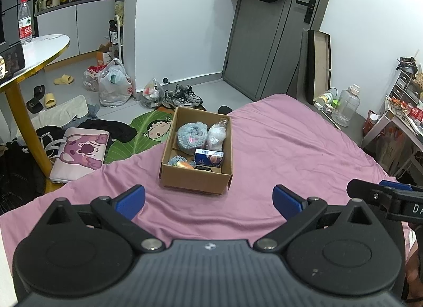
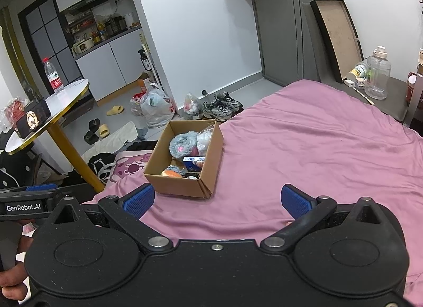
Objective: Organize soft objects
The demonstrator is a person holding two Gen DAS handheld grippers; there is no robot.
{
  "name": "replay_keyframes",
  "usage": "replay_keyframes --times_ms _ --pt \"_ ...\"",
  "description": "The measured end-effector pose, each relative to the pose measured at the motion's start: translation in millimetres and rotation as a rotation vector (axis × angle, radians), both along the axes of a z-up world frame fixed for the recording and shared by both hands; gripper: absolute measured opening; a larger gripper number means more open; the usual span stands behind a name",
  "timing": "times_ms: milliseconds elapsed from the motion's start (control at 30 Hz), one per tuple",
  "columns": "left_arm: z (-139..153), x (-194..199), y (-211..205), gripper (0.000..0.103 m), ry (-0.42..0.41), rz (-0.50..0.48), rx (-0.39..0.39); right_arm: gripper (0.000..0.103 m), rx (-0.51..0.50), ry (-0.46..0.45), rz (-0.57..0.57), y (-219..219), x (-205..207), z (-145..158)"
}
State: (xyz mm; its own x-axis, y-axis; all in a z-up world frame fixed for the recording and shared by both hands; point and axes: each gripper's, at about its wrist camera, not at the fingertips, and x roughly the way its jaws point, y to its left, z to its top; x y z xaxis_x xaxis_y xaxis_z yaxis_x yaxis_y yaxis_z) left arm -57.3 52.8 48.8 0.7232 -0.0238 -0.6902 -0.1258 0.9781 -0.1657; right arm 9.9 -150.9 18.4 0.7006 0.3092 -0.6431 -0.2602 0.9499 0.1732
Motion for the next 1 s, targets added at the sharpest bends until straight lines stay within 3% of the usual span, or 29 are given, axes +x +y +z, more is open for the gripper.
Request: replay_keyframes --times_ms 1000 --pt "3.8 -3.3 -1.1 0.102 0.000 0.000 0.015 0.103 0.004 0.003 -0.002 -0.9 -1.2 0.8"
